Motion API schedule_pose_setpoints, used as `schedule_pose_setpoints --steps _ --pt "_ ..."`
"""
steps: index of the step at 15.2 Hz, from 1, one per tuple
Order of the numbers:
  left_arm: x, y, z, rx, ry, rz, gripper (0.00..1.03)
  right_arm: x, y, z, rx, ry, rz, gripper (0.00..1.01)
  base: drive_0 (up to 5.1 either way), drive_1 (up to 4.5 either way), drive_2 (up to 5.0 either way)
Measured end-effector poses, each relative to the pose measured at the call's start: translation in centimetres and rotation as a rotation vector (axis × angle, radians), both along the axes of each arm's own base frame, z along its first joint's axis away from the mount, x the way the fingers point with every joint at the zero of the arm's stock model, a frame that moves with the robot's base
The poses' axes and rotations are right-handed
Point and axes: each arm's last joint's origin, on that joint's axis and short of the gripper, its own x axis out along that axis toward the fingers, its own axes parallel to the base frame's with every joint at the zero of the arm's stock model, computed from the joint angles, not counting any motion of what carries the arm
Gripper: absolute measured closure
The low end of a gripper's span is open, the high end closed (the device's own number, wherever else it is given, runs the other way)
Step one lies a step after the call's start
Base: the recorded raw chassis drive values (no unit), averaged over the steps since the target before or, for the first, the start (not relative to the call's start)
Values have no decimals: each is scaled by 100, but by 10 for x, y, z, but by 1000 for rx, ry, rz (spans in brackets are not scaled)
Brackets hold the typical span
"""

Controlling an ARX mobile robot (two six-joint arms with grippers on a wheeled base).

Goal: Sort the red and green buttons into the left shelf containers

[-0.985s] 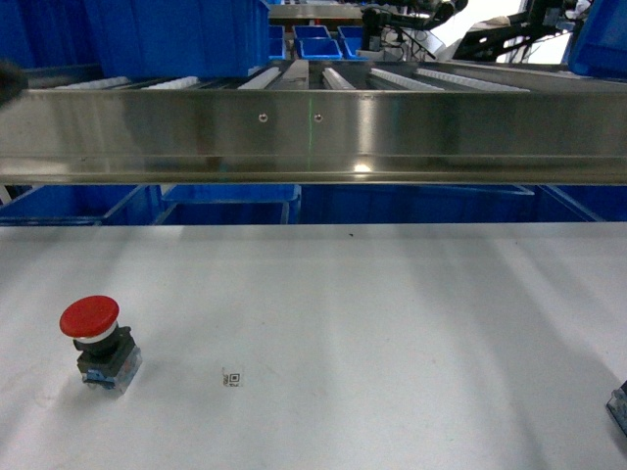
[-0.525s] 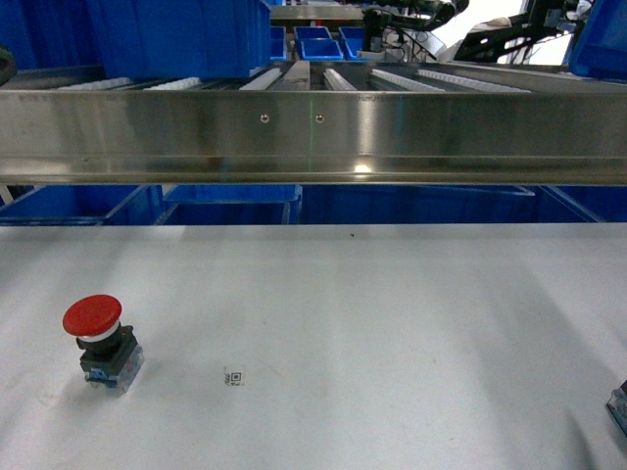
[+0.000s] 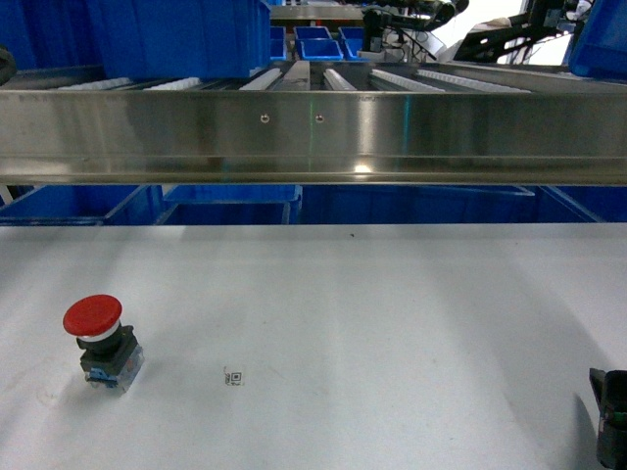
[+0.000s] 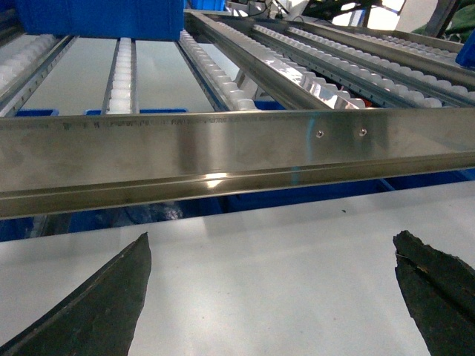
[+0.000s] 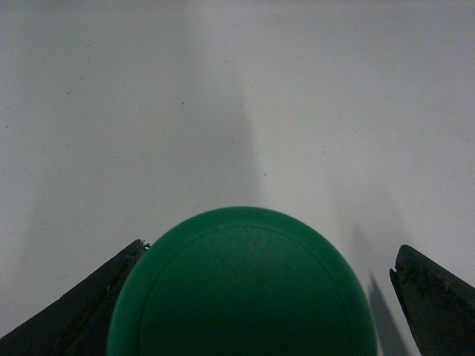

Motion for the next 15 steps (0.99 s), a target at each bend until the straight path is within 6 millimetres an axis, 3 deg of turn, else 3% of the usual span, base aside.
schedule_pose_setpoints --steps 1,8,12,14,15 --pt "0 0 0 0 0 0 5 3 0 -4 1 2 -1 3 0 0 0" --pt "0 0 0 0 0 0 5 11 -1 1 -3 -33 14 74 0 0 0" --pt "0 0 0 0 0 0 5 6 1 9 -18 -56 35 75 0 0 0" --pt "0 0 0 0 1 0 5 -4 16 46 -14 -102 113 75 0 0 0" --pt "0 0 0 0 -1 -3 5 -8 28 82 -31 -173 176 75 0 0 0"
